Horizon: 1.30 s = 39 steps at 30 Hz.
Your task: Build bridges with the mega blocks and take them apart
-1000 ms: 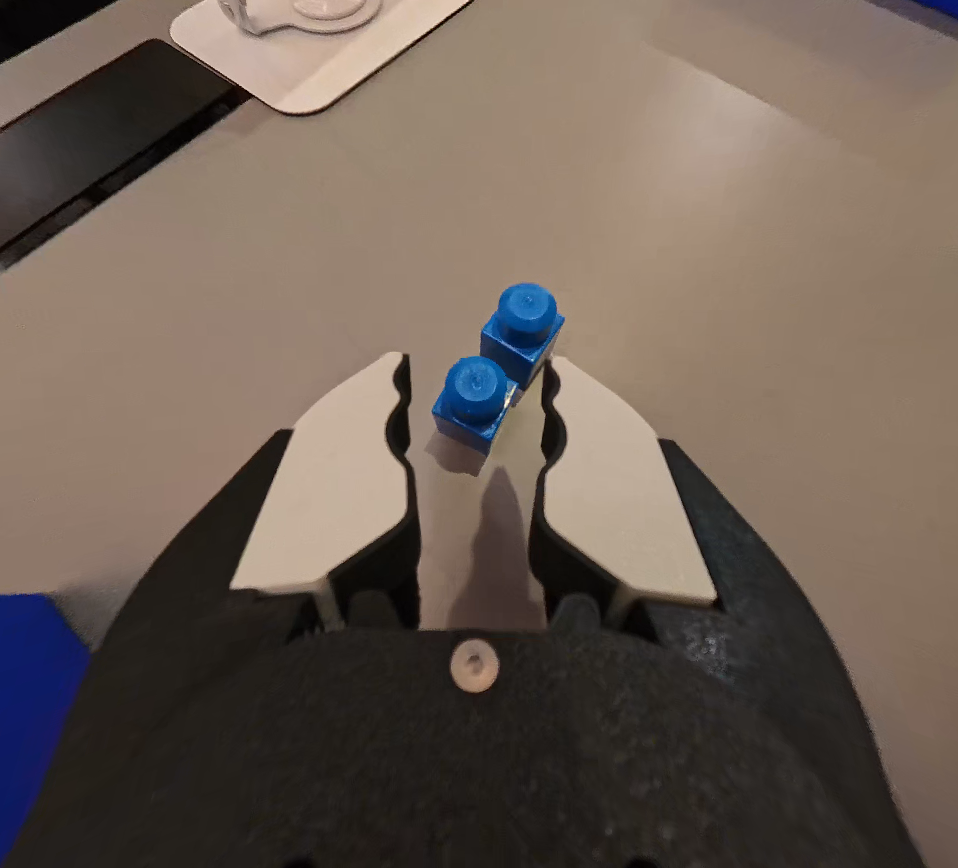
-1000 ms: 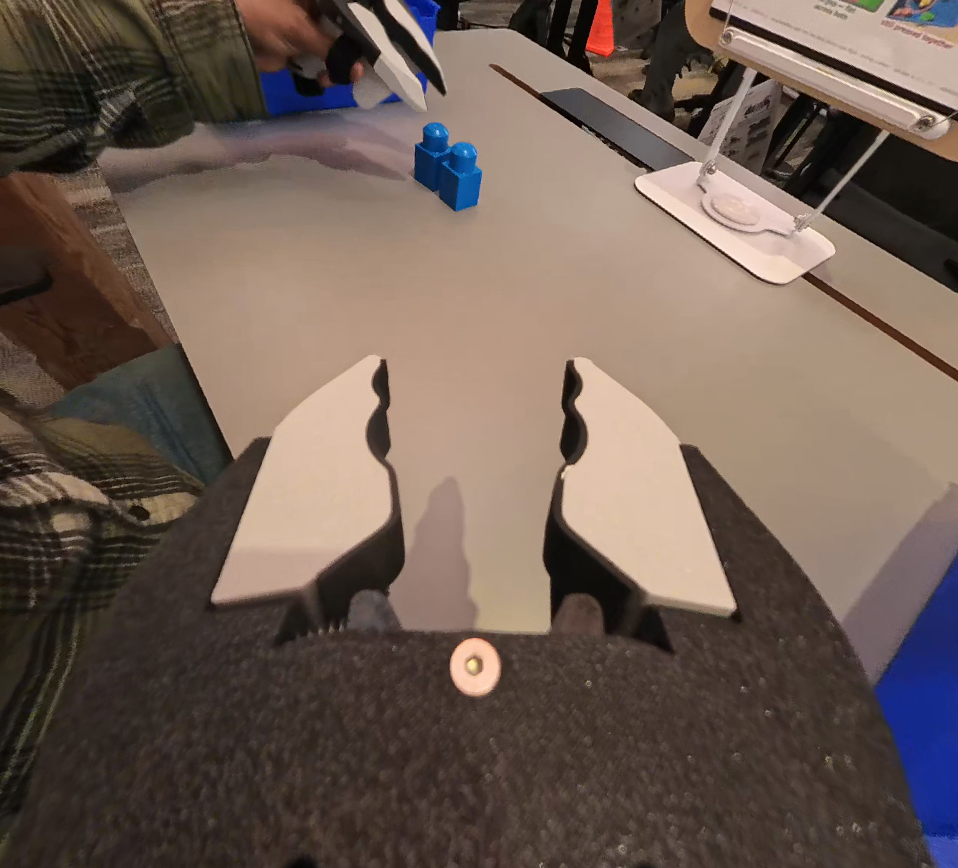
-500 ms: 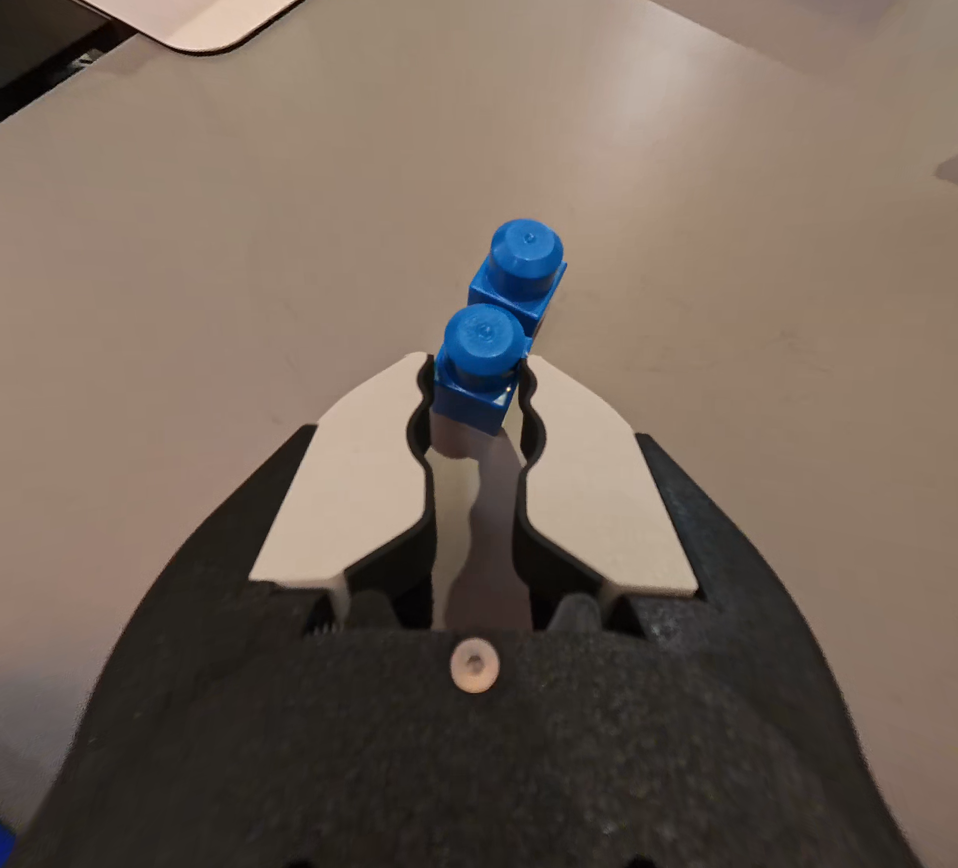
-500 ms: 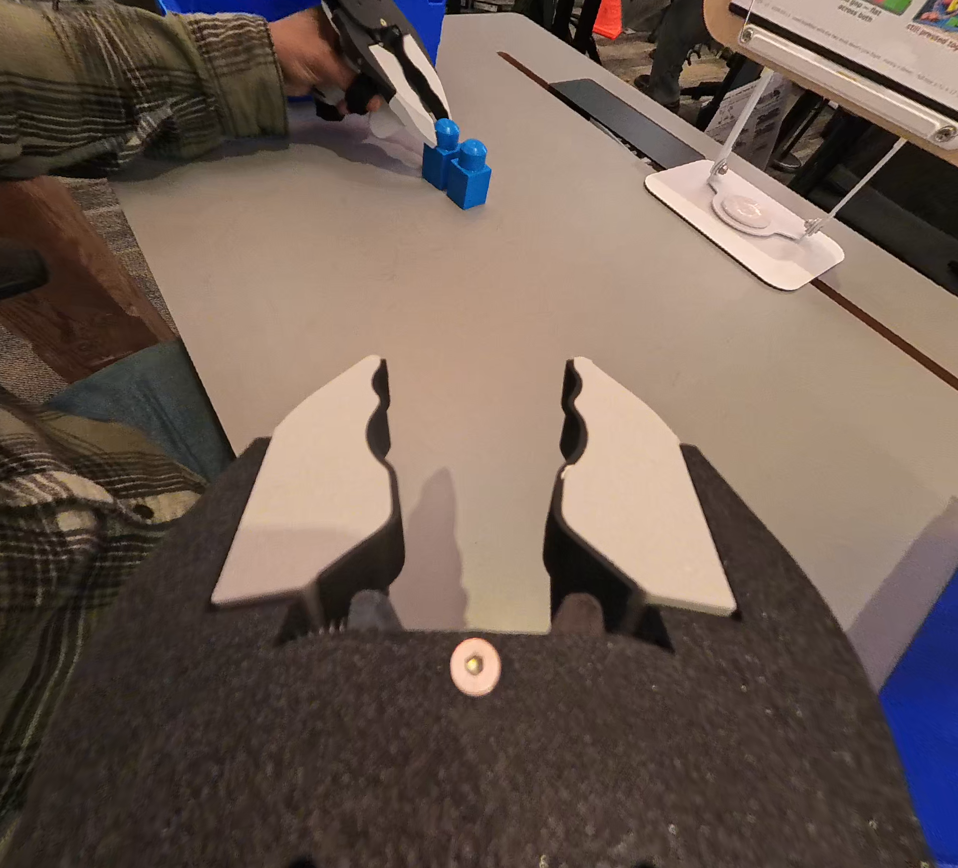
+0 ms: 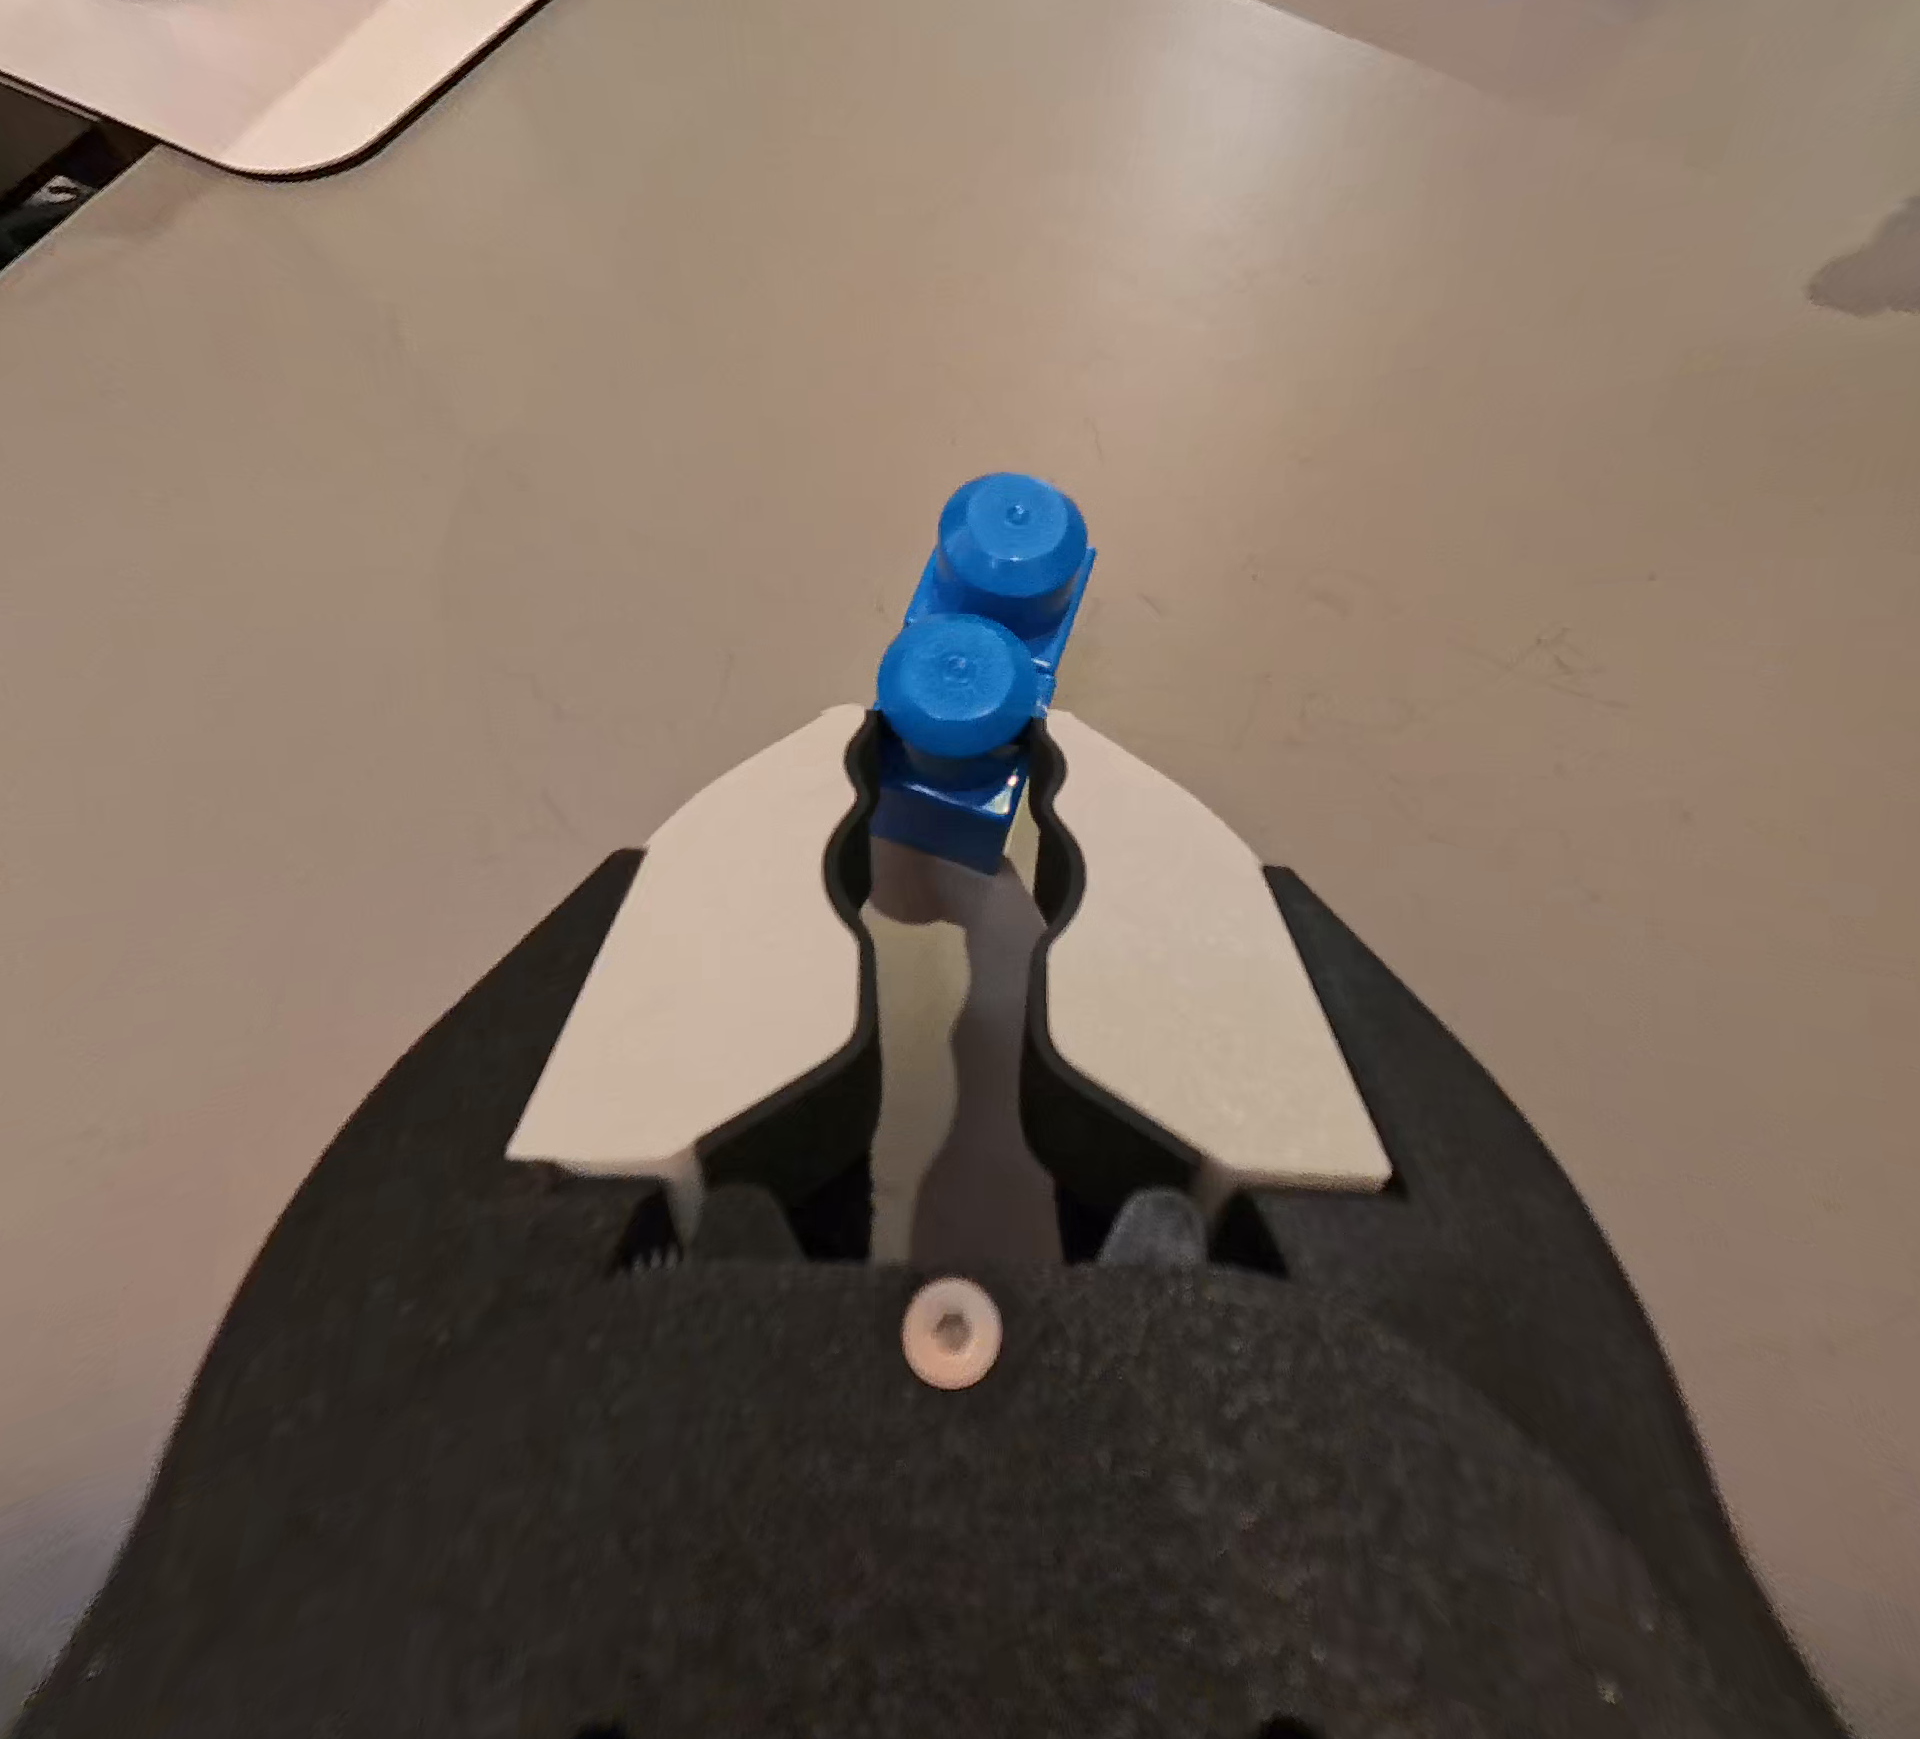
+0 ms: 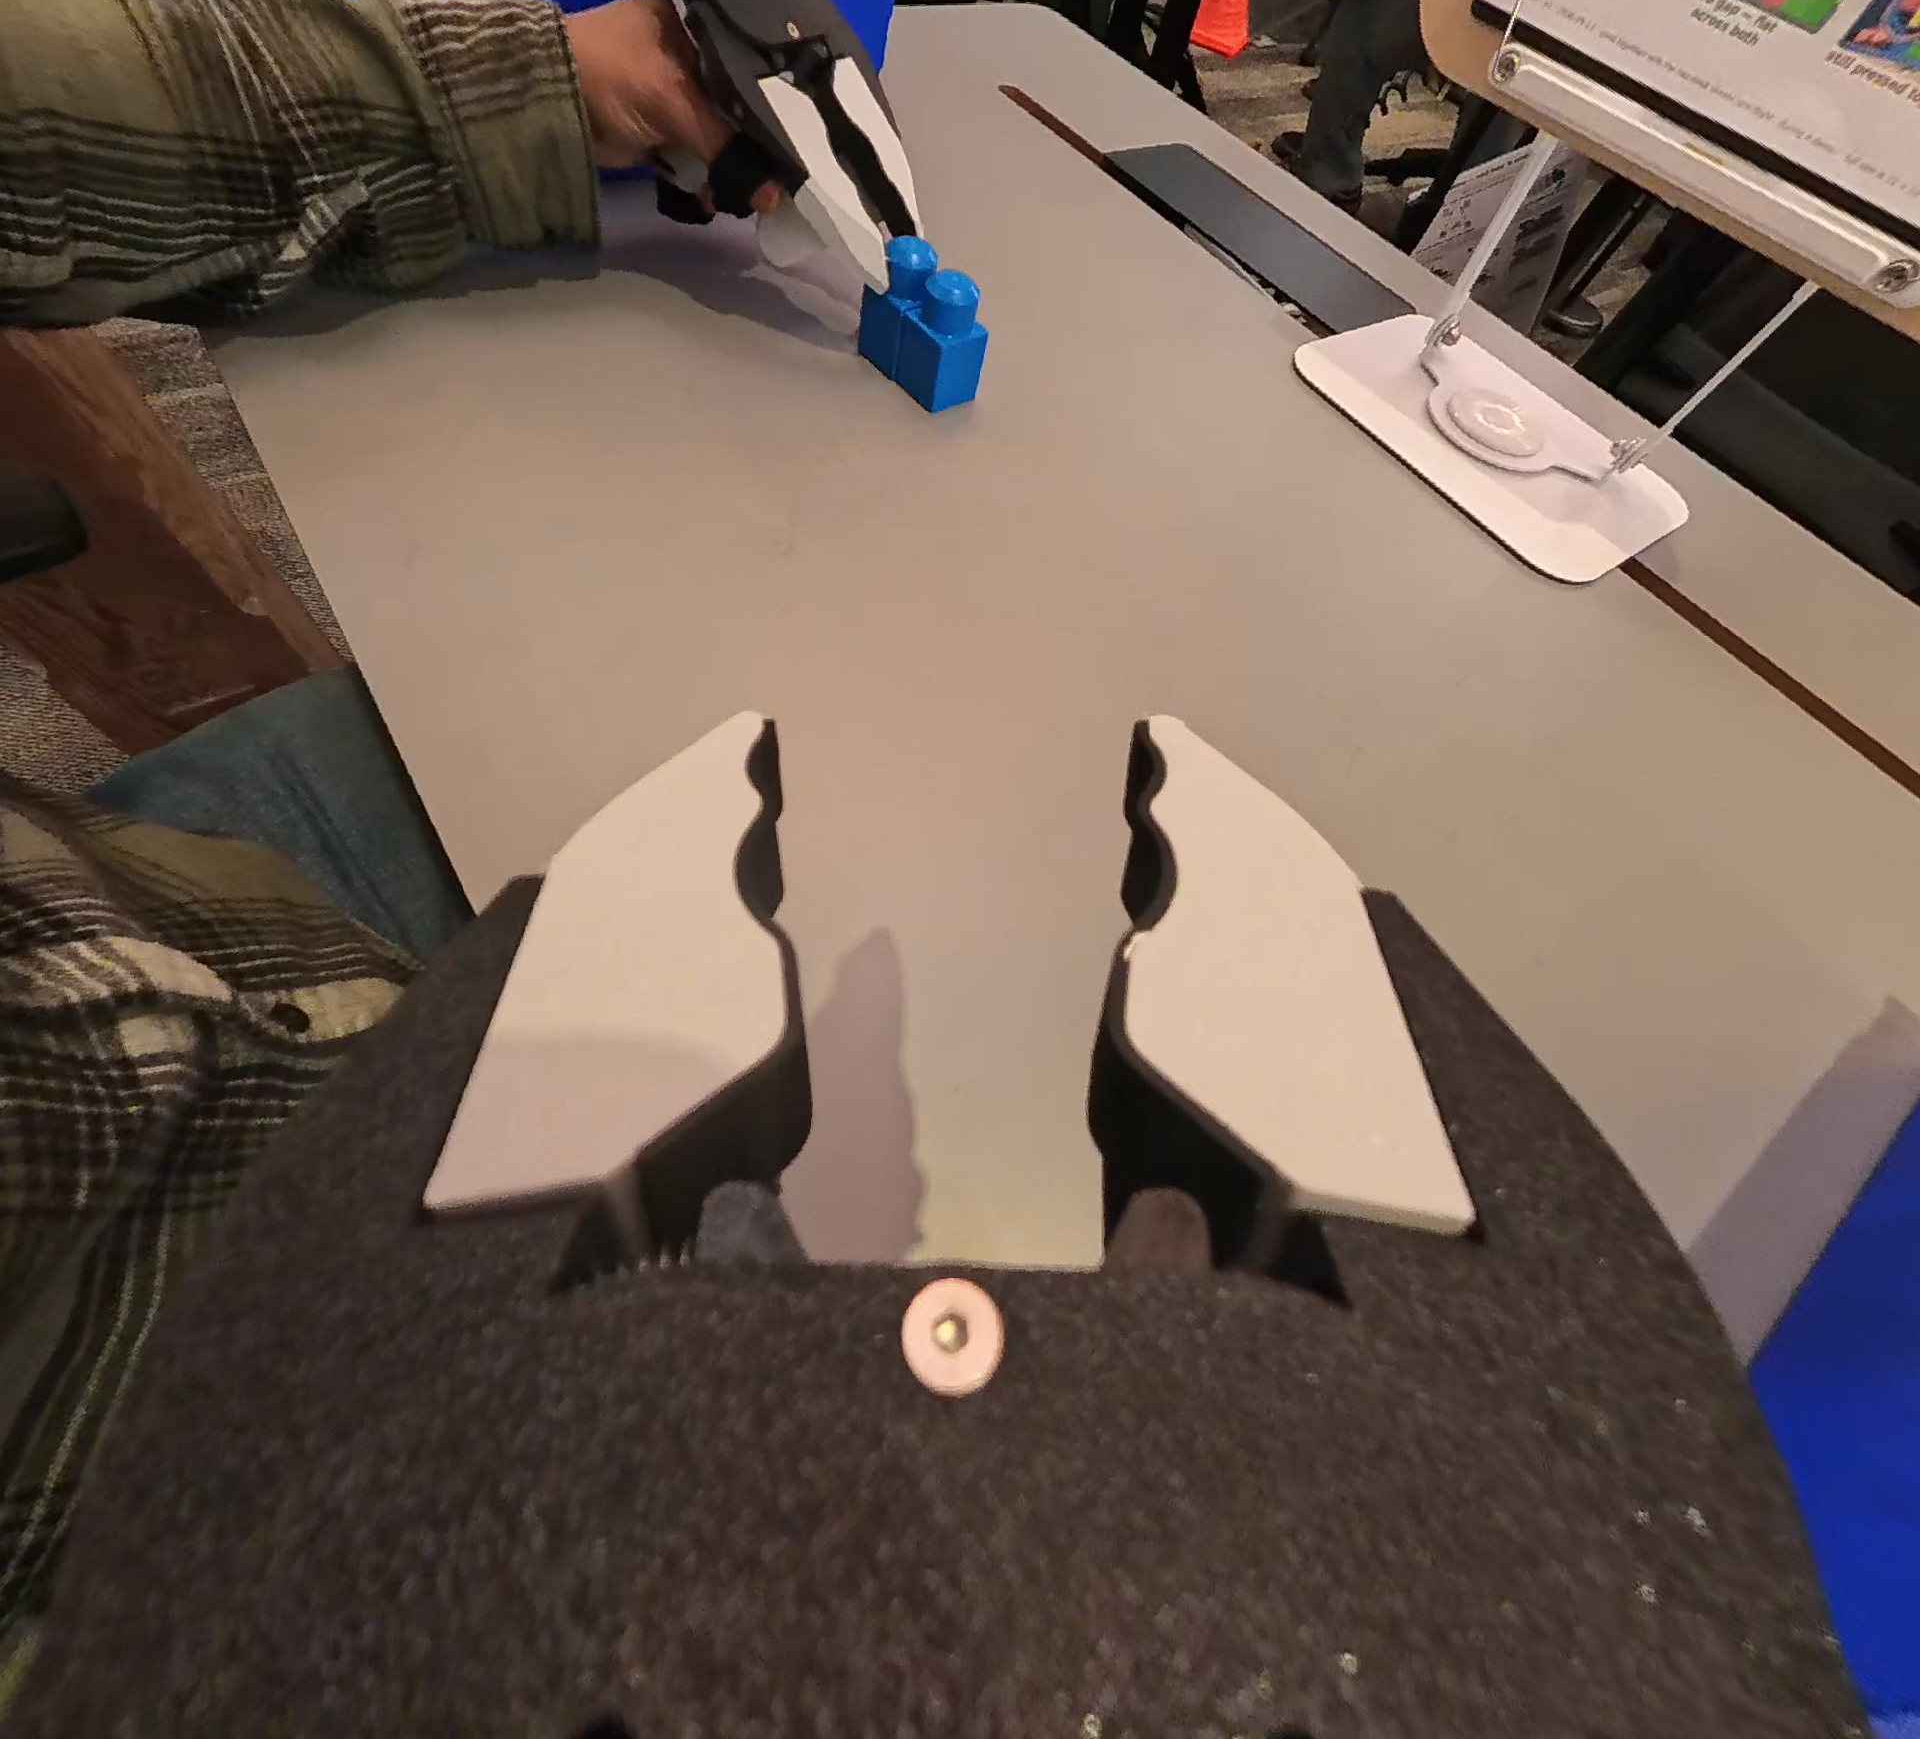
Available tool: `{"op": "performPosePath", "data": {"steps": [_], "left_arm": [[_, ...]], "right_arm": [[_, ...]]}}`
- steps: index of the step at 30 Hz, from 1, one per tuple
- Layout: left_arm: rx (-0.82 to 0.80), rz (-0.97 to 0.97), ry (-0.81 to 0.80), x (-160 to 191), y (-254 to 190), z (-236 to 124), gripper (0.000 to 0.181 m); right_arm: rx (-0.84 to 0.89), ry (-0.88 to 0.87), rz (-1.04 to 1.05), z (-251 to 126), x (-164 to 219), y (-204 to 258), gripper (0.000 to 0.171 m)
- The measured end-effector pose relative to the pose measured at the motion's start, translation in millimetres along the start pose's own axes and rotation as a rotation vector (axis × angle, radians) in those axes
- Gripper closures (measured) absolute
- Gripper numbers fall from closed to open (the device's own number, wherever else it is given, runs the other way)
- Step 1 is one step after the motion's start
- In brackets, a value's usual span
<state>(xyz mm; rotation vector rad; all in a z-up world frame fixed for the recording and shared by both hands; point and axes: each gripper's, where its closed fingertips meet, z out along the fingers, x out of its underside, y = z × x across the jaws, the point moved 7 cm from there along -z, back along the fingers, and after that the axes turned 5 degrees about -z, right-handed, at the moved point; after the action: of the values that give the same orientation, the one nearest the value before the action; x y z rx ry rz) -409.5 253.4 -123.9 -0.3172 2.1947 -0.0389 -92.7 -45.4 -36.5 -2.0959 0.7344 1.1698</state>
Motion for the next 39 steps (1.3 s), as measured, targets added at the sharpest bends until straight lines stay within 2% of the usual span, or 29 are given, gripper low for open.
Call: {"op": "performPosePath", "data": {"steps": [6,10,13,17,21,25,28,35,39], "left_arm": [[0.019,-0.002,0.013,-2.0,2.9,2.3,0.151],[-0.022,-0.012,0.010,-2.5,4.4,4.3,0.130],[-0.072,-0.032,-0.011,-6.6,4.2,-4.4,0.120],[-0.143,-0.076,-0.176,-33.0,-17.1,-41.7,0.109],[-0.169,-0.126,-0.376,-42.9,-80.0,-77.1,0.111],[-0.155,-0.146,-0.571,-11.8,-152.5,-87.3,0.121],[-0.197,-0.164,-0.651,19.3,-179.7,-88.3,0.131],[-0.301,-0.207,-0.590,57.8,-184.0,-103.9,0.133],[-0.355,-0.212,-0.662,69.7,-187.3,-130.1,0.136]], "right_arm": [[0.004,0.005,-0.003,-1.2,-0.1,1.3,0.107],[-0.005,-0.003,-0.005,1.0,0.8,2.5,0.104],[-0.017,-0.015,-0.003,5.4,-2.9,0.8,0.103],[-0.035,-0.036,-0.030,10.8,-12.7,4.3,0.103],[-0.057,-0.043,-0.022,20.1,-14.0,10.9,0.103],[-0.080,-0.021,-0.021,31.7,-16.0,17.8,0.102],[-0.089,0.002,-0.035,41.5,-22.2,20.1,0.102],[-0.138,-0.019,-0.047,73.3,-47.6,27.7,0.102],[-0.191,-0.024,-0.070,97.1,-60.0,34.8,0.102]]}}
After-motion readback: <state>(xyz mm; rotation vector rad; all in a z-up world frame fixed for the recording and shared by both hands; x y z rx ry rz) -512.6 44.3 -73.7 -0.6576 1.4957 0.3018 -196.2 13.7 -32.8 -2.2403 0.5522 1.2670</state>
